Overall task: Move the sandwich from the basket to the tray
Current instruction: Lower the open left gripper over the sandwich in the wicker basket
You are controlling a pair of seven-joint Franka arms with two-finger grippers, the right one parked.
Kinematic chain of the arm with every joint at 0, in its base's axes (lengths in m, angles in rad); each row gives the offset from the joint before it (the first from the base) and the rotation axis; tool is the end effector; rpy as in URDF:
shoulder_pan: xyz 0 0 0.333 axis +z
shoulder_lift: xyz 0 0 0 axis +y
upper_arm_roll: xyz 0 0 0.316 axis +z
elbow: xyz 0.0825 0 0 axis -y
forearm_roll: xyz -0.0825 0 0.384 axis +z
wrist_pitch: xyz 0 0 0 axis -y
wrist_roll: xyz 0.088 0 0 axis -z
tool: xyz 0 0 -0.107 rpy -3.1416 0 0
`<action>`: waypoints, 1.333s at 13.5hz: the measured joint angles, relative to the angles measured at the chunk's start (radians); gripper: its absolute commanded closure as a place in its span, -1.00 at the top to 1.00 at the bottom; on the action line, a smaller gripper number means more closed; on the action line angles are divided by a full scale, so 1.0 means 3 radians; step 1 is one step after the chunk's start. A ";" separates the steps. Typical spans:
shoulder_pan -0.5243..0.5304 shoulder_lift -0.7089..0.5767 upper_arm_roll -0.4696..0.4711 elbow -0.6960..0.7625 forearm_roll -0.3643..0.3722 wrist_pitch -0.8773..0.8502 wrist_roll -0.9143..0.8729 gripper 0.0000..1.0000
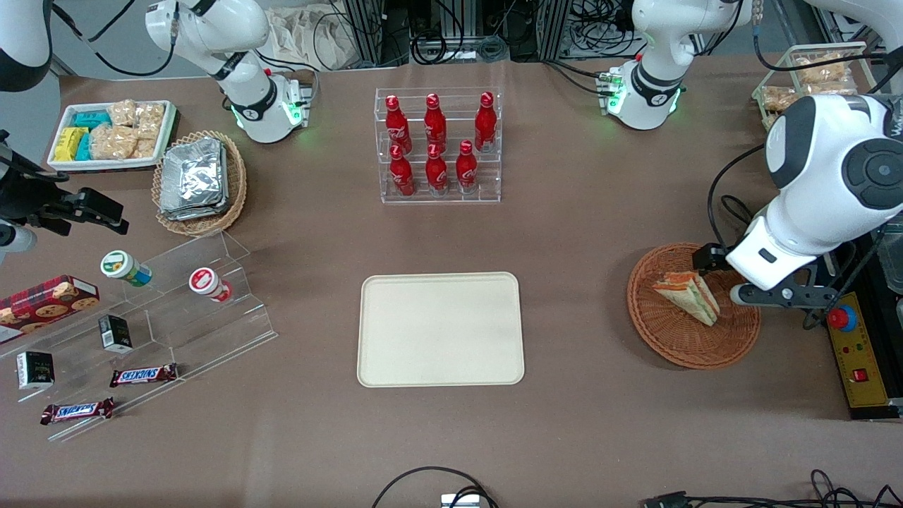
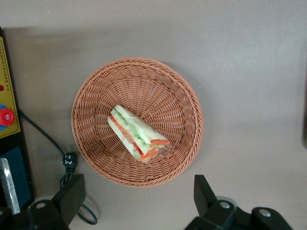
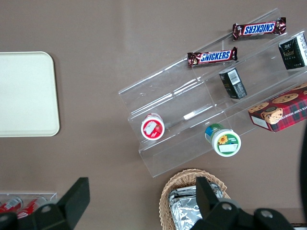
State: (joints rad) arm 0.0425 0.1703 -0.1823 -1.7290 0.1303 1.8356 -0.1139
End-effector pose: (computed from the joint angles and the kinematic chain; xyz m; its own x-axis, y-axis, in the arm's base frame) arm 0.6021 -0.0682 0.4742 0.9969 -0.0596 -0.0510 -0.0644 -0.9930 -0.0990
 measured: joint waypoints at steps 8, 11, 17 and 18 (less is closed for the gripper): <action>-0.0005 0.0071 -0.0004 0.0026 0.0001 -0.0031 -0.0494 1.00; -0.0002 0.0142 -0.0003 -0.0041 -0.0035 0.0004 -0.0909 1.00; 0.0005 0.0191 0.0155 -0.0613 -0.0288 0.0717 -0.1904 1.00; 0.0005 0.0194 0.0156 -0.0729 -0.0294 0.0856 -0.2080 1.00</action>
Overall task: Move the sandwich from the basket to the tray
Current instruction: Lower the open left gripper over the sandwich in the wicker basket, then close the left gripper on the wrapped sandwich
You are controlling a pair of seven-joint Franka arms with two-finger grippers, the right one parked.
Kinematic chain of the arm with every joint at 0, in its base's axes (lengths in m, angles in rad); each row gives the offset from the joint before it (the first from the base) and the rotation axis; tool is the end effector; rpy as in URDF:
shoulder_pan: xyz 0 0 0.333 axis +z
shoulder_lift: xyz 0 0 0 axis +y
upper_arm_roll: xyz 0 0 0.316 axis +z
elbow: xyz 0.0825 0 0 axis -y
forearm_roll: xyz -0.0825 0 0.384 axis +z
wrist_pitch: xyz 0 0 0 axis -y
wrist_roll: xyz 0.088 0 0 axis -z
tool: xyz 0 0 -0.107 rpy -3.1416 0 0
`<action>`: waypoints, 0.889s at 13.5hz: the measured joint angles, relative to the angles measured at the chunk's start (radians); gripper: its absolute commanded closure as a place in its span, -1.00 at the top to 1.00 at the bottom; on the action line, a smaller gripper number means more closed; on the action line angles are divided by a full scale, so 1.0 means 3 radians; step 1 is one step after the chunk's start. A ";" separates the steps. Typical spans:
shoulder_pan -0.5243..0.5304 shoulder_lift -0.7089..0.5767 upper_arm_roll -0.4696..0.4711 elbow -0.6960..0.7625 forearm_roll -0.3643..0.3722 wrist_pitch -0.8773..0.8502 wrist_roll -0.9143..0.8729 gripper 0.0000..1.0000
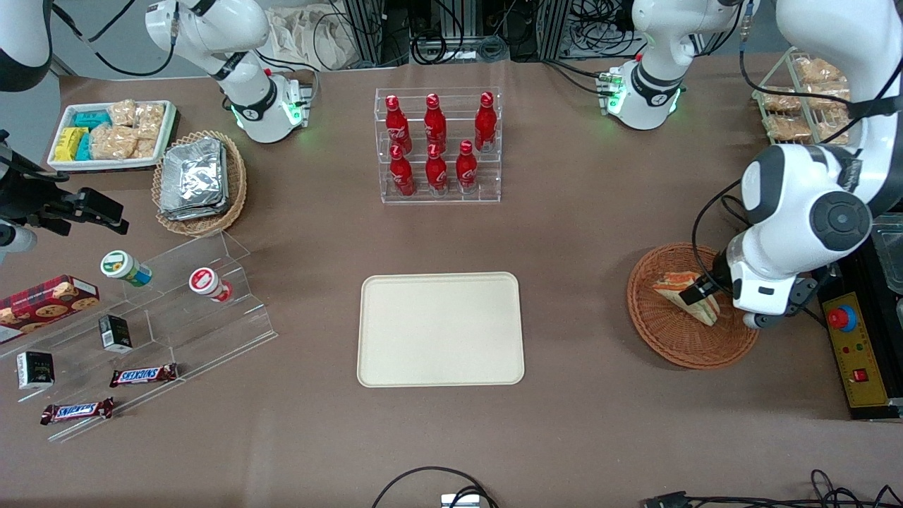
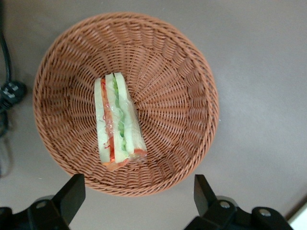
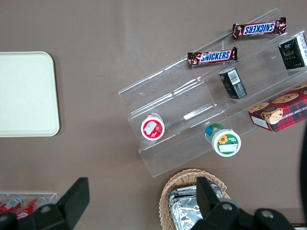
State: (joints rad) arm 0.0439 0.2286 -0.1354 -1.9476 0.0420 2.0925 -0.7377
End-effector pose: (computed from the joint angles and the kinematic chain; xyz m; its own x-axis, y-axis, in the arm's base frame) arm 0.5913 -0.0493 0.3586 0.8081 0.5863 -0.0575 0.5836 -0.8100 -0.0576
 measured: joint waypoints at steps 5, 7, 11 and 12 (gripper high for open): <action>-0.0001 0.0109 0.0001 -0.0183 0.0001 0.0315 -0.0483 1.00; -0.0002 0.0186 0.0042 -0.0186 0.0003 0.0376 -0.0507 1.00; 0.0002 0.0320 0.0170 -0.0275 0.0006 0.0660 -0.0508 1.00; 0.0002 0.0348 0.0179 -0.0332 0.0006 0.0776 -0.0508 1.00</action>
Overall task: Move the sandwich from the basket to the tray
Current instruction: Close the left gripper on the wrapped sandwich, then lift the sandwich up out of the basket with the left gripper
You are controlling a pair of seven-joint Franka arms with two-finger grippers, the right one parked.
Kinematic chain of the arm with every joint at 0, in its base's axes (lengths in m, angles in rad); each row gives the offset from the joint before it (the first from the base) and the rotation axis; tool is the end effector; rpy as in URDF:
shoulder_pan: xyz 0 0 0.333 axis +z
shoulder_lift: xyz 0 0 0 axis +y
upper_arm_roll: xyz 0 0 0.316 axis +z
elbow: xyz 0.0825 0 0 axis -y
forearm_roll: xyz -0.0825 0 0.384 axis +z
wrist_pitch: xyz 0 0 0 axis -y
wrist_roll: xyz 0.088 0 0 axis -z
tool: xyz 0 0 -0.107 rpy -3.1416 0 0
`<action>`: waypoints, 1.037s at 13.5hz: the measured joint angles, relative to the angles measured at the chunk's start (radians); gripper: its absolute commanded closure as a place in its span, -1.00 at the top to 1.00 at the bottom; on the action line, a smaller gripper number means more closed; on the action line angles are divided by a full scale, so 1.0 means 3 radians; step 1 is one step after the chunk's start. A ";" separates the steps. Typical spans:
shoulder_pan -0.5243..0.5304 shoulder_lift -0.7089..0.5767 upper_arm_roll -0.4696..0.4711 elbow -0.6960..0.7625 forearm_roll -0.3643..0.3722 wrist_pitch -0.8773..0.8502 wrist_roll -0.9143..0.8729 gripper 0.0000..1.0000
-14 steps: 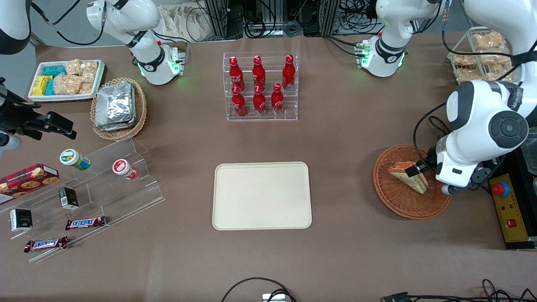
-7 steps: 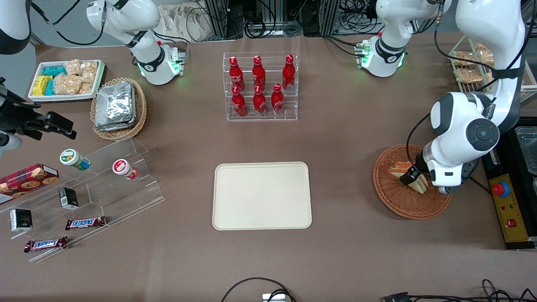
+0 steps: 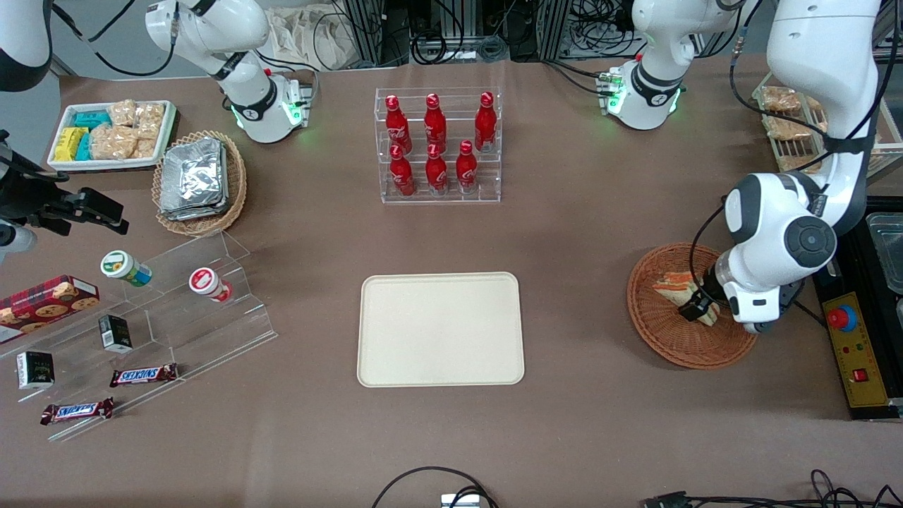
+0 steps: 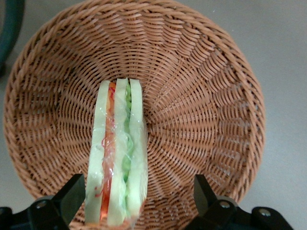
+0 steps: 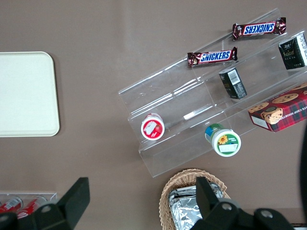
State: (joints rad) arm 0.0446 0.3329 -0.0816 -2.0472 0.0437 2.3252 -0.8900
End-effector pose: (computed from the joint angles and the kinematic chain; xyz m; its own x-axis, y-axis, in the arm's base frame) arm 0.5876 -0.0200 0.2726 0.6770 0.7353 -0.0309 0.7340 -0.6777 -0.0438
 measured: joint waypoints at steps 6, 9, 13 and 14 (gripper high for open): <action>0.0000 0.0108 0.0041 -0.0099 0.0004 0.0172 0.0038 -0.99; 0.0000 0.0097 0.0052 -0.0080 0.0010 0.0181 0.0255 -1.00; 0.0000 0.0053 0.0063 0.0054 0.0017 0.0174 0.0714 -1.00; 0.0000 0.0029 0.0063 0.0115 0.0017 0.0125 0.0892 -1.00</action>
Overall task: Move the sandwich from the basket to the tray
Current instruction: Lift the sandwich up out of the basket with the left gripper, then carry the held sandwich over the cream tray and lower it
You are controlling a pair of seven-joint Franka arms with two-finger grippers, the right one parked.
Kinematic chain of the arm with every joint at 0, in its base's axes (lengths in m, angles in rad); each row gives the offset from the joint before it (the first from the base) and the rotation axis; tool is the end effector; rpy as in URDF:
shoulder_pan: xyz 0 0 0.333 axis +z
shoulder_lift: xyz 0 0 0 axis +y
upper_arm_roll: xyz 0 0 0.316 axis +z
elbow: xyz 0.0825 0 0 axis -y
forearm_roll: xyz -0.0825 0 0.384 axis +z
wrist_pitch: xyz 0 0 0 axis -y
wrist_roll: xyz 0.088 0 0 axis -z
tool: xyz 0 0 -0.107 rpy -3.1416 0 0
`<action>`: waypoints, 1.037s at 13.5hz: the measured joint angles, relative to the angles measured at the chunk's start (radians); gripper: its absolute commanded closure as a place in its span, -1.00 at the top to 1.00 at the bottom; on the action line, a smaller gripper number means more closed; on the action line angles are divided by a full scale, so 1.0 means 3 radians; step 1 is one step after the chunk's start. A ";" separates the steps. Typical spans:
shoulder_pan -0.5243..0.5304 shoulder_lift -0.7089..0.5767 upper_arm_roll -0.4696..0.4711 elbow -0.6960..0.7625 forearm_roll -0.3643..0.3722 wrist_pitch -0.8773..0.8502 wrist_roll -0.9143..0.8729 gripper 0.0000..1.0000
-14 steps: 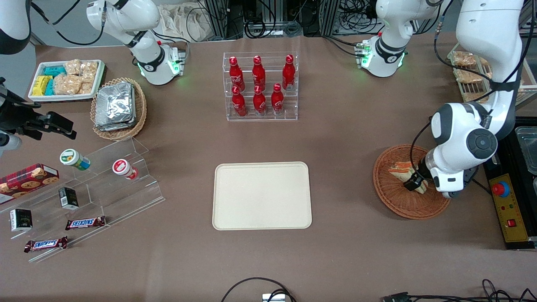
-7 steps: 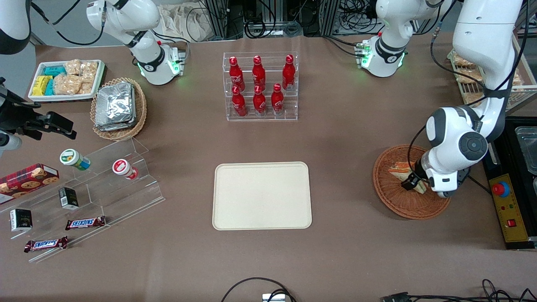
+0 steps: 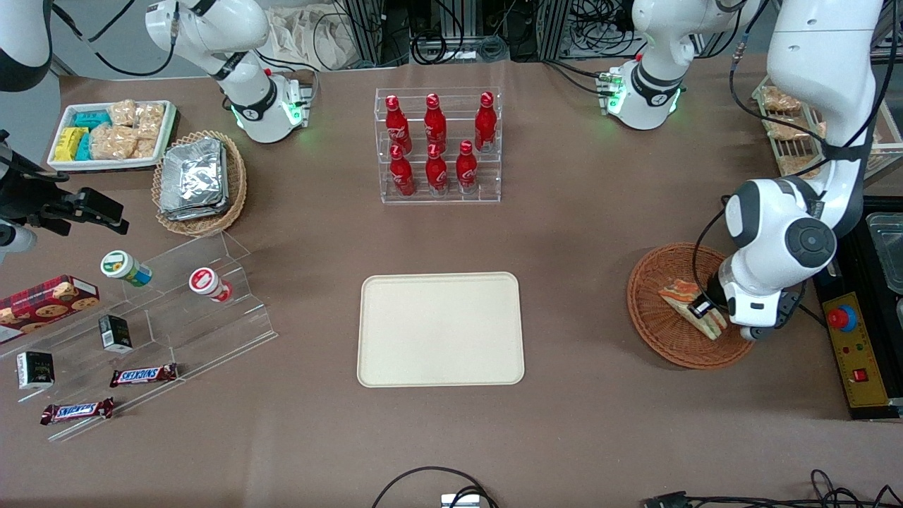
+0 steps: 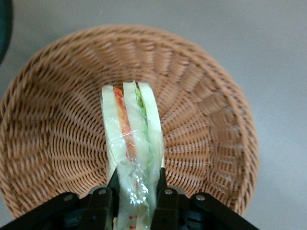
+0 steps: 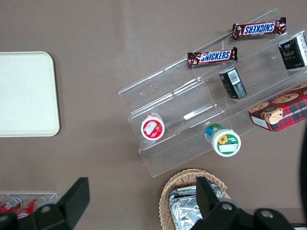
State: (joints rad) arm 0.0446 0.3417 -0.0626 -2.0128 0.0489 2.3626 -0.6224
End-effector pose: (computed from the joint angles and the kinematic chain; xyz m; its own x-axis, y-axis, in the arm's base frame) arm 0.6027 -0.0091 0.2846 0.8400 0.5424 0.0152 0.5426 -0.8400 -0.0060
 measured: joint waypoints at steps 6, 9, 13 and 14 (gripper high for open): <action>-0.0167 -0.0061 -0.0085 0.1206 -0.0001 -0.1614 0.0918 -1.00; -0.0527 -0.0029 -0.0105 0.1589 -0.0001 -0.1965 0.0914 -1.00; -0.0992 0.0096 -0.0123 0.1641 -0.0003 -0.1997 0.0879 -1.00; -0.1120 0.0172 -0.0125 0.1656 -0.0007 -0.1992 0.0864 -1.00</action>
State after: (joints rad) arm -0.2914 0.3933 -0.1001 -1.5161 0.0469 1.7651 -0.3633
